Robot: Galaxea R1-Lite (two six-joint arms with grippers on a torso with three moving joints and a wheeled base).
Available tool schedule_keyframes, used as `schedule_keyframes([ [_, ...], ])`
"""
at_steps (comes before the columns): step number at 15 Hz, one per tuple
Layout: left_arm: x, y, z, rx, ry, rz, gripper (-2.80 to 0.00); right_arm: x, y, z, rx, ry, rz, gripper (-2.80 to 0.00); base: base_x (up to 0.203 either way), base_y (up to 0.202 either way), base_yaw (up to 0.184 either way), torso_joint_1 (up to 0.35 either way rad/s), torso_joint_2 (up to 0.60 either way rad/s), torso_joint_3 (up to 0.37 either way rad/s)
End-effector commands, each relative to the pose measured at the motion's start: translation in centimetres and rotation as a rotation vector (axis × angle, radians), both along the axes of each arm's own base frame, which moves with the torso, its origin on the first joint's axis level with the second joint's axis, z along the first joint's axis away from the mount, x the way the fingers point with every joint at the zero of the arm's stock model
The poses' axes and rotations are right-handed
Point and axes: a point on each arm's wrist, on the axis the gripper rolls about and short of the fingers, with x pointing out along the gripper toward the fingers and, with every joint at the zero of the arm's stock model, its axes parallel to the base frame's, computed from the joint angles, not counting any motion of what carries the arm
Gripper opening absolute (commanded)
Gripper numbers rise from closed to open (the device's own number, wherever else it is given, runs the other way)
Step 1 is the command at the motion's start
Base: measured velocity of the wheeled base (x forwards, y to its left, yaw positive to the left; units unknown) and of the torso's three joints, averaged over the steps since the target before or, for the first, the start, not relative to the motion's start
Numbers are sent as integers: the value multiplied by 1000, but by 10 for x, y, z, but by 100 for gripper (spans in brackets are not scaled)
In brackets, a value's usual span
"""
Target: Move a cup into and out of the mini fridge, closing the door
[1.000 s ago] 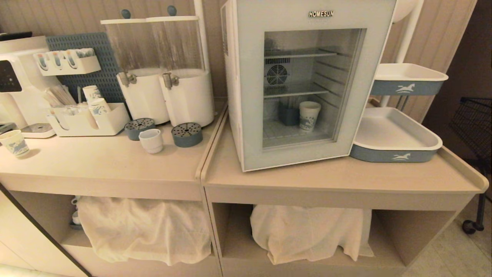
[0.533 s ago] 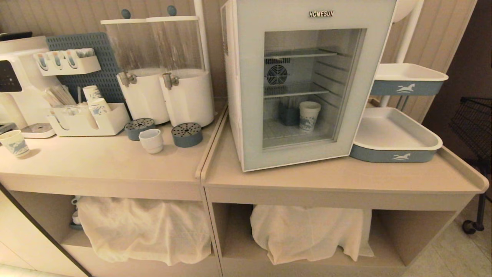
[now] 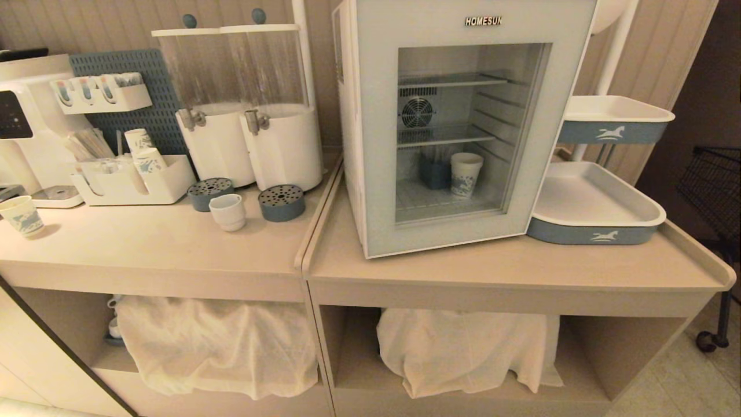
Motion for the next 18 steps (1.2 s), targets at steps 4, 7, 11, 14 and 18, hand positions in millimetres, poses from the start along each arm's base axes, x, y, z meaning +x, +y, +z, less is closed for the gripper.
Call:
schedule_keyframes([
  [4, 0, 0, 0, 0, 2, 1, -280, 1, 0, -4, 1, 17, 1, -280, 0, 0, 0, 0, 0, 0],
  [7, 0, 0, 0, 1, 1, 1, -280, 1, 0, -4, 12, 17, 0, -280, 0, 0, 0, 0, 0, 0],
  [11, 0, 0, 0, 4, 0, -2, -280, 1, 0, -4, 12, 17, 0, -280, 0, 0, 0, 0, 0, 0],
  [14, 0, 0, 0, 4, 0, -2, -280, 1, 0, -4, 12, 17, 0, -280, 0, 0, 0, 0, 0, 0],
  [18, 0, 0, 0, 4, 1, -2, -280, 1, 0, -4, 12, 17, 0, -280, 0, 0, 0, 0, 0, 0],
])
